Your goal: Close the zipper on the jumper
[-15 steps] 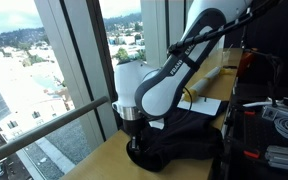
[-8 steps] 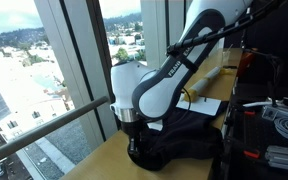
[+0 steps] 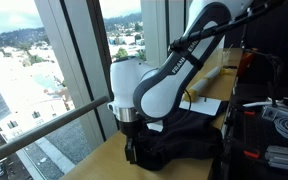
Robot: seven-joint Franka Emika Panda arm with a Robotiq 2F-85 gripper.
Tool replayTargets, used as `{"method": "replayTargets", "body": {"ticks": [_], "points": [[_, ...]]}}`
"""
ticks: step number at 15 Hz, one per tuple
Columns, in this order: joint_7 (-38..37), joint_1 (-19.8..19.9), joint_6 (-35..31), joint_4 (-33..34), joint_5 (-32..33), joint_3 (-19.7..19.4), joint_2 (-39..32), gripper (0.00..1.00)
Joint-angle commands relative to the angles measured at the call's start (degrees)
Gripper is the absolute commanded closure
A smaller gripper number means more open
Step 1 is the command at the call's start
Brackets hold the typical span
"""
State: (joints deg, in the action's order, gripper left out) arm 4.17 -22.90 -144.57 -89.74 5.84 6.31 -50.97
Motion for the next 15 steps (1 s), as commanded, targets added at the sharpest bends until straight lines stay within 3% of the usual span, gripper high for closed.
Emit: {"method": "replayTargets", "body": {"ticks": [1, 8, 15], "points": [[1.04, 4.07, -4.21, -11.61, -0.03, 2.25, 8.76, 0.00], [6.24, 13.96, -9.58, -30.02, -2.29, 4.84, 22.49, 0.00], [14.81, 24.38, -11.93, -40.08, -6.48, 5.18, 28.96, 0.00]]}}
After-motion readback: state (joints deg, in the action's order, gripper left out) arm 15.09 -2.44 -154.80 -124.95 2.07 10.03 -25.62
